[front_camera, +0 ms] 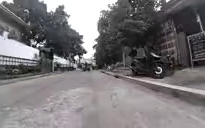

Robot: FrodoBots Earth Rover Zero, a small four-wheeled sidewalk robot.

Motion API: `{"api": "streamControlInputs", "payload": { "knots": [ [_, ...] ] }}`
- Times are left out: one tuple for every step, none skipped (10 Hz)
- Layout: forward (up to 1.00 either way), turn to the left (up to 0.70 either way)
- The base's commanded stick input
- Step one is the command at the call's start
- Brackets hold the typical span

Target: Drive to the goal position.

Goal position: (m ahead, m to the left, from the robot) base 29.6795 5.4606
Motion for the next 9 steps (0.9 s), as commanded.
{"api": "streamControlInputs", "payload": {
  "knots": [
    [1.00,0.00],
    [1.00,0.00],
    [1.00,0.00],
    [1.00,0.00],
    [1.00,0.00],
    [1.00,0.00],
    [1.00,0.00],
    [1.00,0.00],
    [1.00,0.00]
  ]
}}
